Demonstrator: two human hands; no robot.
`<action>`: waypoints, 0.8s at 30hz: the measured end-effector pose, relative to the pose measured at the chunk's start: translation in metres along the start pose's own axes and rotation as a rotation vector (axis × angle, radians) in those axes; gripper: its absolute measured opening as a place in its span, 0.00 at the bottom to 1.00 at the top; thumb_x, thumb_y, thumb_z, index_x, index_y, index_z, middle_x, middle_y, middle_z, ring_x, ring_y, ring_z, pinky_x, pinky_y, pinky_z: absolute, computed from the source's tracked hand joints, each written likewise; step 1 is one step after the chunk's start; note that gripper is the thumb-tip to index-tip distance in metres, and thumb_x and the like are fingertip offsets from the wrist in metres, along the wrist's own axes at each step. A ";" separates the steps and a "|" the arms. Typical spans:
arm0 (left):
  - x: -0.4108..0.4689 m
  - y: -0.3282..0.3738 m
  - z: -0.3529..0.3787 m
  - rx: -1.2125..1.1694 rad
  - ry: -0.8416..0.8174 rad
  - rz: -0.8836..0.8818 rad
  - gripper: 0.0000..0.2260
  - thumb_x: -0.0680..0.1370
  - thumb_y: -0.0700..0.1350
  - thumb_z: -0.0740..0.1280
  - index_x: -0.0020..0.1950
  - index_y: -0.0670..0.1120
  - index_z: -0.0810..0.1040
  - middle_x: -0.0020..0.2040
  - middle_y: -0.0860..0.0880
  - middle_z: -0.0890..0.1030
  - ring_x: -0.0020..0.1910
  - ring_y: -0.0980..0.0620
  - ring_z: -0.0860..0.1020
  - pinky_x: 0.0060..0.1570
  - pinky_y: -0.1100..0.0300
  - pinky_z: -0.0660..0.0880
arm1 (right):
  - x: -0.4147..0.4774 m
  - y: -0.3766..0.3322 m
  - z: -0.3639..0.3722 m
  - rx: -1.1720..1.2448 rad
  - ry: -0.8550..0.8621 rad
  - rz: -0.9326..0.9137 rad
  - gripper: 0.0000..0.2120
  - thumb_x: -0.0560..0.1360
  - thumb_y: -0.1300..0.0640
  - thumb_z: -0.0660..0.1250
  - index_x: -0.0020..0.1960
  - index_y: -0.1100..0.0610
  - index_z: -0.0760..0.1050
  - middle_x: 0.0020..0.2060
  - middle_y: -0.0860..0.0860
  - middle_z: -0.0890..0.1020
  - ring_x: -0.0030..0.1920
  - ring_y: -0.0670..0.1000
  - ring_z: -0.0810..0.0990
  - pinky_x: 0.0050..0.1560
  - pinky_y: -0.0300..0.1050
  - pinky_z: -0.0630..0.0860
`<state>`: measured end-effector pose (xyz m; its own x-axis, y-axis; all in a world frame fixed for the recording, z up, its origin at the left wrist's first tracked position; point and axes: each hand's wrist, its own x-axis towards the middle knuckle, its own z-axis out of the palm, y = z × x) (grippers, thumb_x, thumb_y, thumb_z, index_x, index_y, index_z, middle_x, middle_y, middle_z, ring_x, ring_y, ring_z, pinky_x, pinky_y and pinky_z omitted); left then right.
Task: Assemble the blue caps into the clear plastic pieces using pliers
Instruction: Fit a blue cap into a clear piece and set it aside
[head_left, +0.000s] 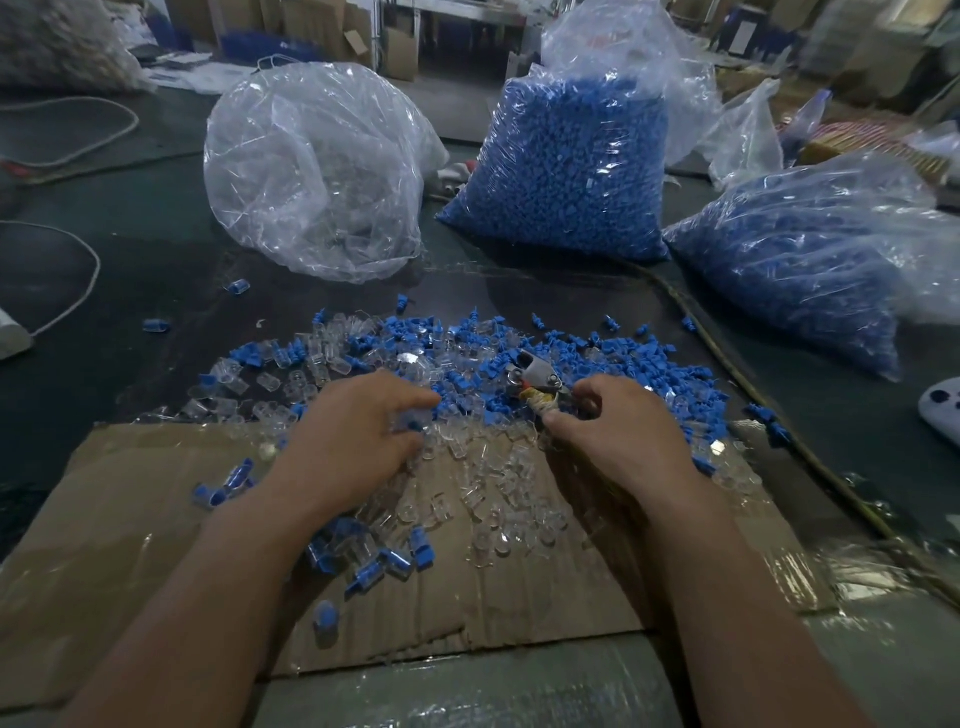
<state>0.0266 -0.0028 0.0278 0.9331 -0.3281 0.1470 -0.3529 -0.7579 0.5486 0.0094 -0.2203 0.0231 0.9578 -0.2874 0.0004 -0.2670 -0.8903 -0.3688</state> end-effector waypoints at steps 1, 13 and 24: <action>-0.002 0.001 -0.001 -0.025 0.017 0.013 0.17 0.75 0.43 0.68 0.63 0.52 0.75 0.63 0.51 0.76 0.62 0.54 0.72 0.58 0.63 0.62 | 0.000 0.000 0.000 0.002 0.000 -0.001 0.22 0.71 0.41 0.66 0.60 0.52 0.72 0.55 0.49 0.75 0.54 0.50 0.73 0.55 0.49 0.71; -0.003 -0.004 -0.002 -0.209 0.272 -0.067 0.09 0.73 0.36 0.69 0.51 0.46 0.81 0.38 0.60 0.77 0.38 0.70 0.73 0.36 0.77 0.65 | -0.006 -0.007 0.000 0.104 0.223 -0.209 0.16 0.73 0.48 0.67 0.59 0.53 0.75 0.56 0.48 0.75 0.55 0.43 0.68 0.56 0.40 0.61; -0.001 -0.005 -0.005 -0.135 0.319 -0.078 0.07 0.73 0.40 0.70 0.48 0.48 0.83 0.37 0.56 0.74 0.35 0.62 0.71 0.35 0.72 0.62 | -0.022 -0.059 0.012 0.024 0.021 -0.604 0.16 0.76 0.48 0.61 0.61 0.52 0.75 0.57 0.49 0.78 0.57 0.46 0.70 0.56 0.38 0.58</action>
<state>0.0272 0.0038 0.0289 0.9388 -0.0637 0.3384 -0.2877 -0.6850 0.6693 0.0054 -0.1575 0.0334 0.9368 0.2593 0.2348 0.3261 -0.8900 -0.3185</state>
